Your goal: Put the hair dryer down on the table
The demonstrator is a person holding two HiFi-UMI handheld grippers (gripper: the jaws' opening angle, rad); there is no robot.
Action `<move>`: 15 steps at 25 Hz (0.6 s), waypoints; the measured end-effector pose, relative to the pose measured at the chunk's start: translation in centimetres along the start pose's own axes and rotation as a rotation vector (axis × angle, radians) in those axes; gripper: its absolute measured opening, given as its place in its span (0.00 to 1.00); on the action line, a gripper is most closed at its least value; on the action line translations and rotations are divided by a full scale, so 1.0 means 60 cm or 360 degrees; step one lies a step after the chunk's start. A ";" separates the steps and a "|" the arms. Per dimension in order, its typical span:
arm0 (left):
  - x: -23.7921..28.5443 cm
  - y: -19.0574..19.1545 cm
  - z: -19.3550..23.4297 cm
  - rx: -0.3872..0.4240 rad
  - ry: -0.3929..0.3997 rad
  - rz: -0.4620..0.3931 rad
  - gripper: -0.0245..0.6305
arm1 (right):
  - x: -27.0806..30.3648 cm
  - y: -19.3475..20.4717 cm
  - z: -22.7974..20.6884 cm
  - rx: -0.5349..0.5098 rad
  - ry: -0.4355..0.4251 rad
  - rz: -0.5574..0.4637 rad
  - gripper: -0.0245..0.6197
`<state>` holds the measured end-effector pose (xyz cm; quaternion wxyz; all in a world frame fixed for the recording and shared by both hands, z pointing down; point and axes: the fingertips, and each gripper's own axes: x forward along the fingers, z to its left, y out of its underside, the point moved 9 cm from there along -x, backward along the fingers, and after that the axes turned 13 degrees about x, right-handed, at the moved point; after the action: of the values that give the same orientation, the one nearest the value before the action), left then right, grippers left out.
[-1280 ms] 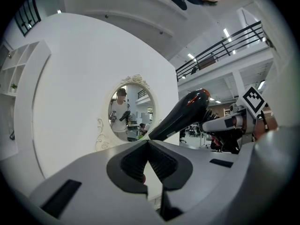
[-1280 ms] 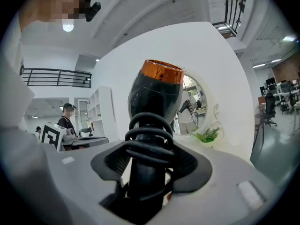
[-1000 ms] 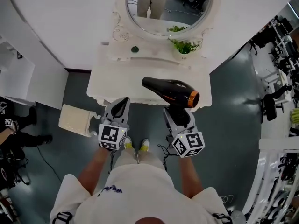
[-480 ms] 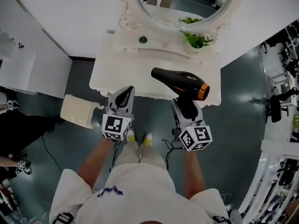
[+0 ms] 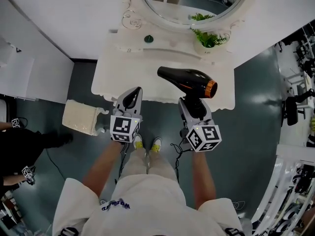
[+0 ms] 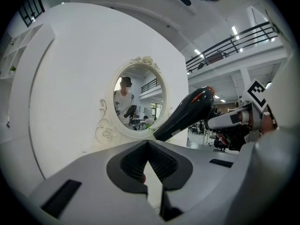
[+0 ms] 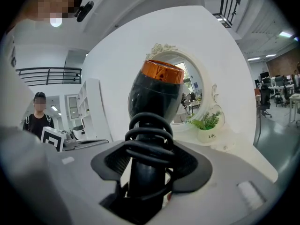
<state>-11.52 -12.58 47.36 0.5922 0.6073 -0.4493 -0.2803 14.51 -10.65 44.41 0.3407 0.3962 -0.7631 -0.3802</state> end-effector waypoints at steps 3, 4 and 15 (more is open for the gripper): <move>0.016 0.008 0.001 -0.0011 0.0004 -0.0020 0.05 | 0.010 0.007 -0.010 0.0029 0.0009 0.0003 0.45; 0.024 0.012 0.003 -0.0019 0.0005 -0.0024 0.05 | 0.016 0.010 -0.014 0.0031 0.0013 0.0010 0.45; 0.082 0.052 0.017 0.0016 -0.0018 -0.0001 0.05 | 0.070 0.044 -0.044 0.0021 0.0034 0.0079 0.45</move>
<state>-10.91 -17.03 51.21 0.5865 0.6089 -0.4538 -0.2817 13.83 -14.05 48.85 0.3556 0.3835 -0.7715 -0.3623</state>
